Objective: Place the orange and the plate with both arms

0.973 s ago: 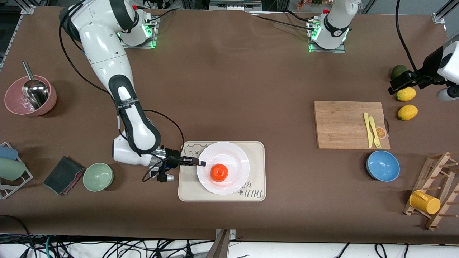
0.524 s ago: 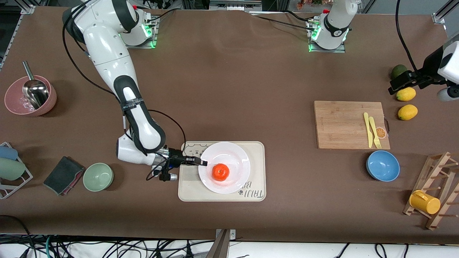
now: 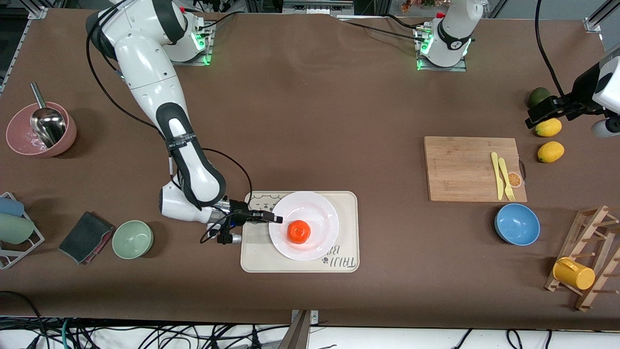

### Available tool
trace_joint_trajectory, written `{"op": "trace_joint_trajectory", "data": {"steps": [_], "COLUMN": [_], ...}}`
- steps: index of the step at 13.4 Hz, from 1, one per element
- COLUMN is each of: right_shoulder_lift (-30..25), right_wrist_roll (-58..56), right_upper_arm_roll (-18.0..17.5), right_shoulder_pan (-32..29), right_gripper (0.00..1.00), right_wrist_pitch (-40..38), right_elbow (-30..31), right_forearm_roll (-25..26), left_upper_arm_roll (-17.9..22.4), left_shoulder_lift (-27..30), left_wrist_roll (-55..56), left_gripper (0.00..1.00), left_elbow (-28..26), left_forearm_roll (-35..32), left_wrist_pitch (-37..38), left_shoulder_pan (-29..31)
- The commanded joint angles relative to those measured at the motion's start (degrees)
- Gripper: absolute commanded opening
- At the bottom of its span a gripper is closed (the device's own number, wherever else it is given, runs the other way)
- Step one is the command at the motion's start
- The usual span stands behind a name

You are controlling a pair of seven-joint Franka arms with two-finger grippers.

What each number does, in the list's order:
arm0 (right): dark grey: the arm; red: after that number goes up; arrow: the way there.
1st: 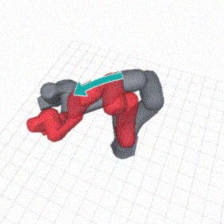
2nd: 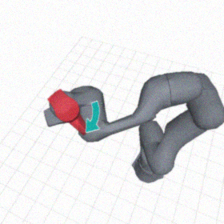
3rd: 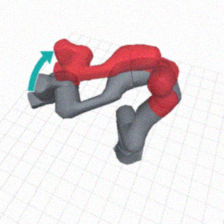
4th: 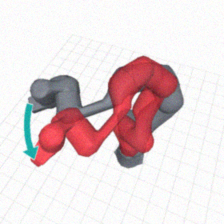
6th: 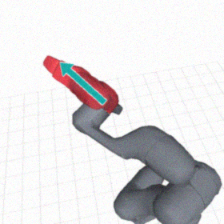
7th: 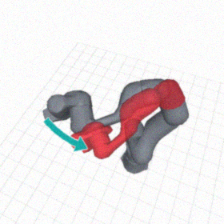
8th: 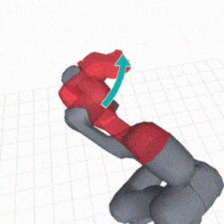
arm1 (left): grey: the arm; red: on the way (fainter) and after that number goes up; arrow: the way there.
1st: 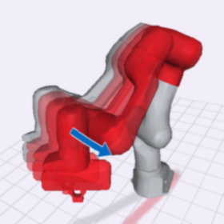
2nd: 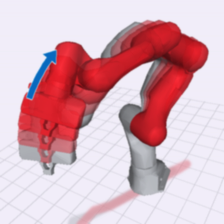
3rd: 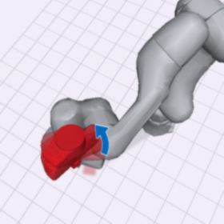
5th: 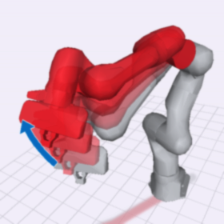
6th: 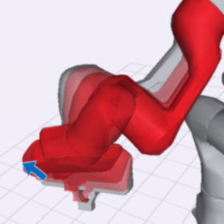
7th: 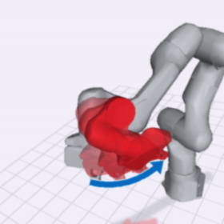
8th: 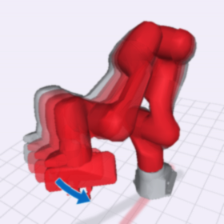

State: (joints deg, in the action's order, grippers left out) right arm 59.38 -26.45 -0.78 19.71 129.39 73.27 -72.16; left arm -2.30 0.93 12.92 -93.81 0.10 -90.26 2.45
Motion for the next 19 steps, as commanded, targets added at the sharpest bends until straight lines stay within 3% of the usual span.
{"op": "trace_joint_trajectory", "data": {"steps": [1, 4, 5, 10, 14, 17, 19], "right_shoulder_lift": [0.5, -2.1, -3.5, -11.0, -18.0, -22.8, -25.4], "right_wrist_roll": [1.1, 2.2, 3.9, 20.6, 24.0, 24.0, 24.0], "right_upper_arm_roll": [-0.1, 0.3, 1.2, 1.7, 1.8, 2.9, 4.7], "right_shoulder_pan": [-0.9, -0.7, -0.5, 1.5, 1.2, 0.9, 0.9], "right_gripper": [1.00, 1.00, 1.00, 1.00, 1.00, 1.00, 1.00], "right_wrist_pitch": [0.1, -1.2, -1.9, -5.5, -16.2, -26.5, -30.4], "right_elbow": [-1.8, -1.1, -0.9, -1.1, -1.2, -1.4, -1.4], "right_forearm_roll": [6.0, 8.3, 11.9, 38.4, 59.2, 69.2, 71.4], "left_upper_arm_roll": [-0.1, -0.1, -0.1, -0.1, -0.1, 0.0, 0.1], "left_shoulder_lift": [-0.8, -0.8, -0.8, -0.8, -0.8, -1.1, -1.4], "left_wrist_roll": [-1.1, -1.1, -1.1, -1.1, -1.1, -1.1, -1.2], "left_gripper": [1.00, 1.00, 1.00, 1.00, 1.00, 1.00, 1.00], "left_elbow": [1.9, 1.9, 1.9, 1.9, 1.8, 1.9, 1.8], "left_forearm_roll": [-1.3, -1.3, -1.3, -1.3, -1.4, -1.4, -1.4], "left_wrist_pitch": [1.3, 1.3, 1.3, 1.3, 1.3, 1.2, 1.3], "left_shoulder_pan": [0.1, 0.1, 0.1, 0.1, 0.2, 0.2, 0.7]}}
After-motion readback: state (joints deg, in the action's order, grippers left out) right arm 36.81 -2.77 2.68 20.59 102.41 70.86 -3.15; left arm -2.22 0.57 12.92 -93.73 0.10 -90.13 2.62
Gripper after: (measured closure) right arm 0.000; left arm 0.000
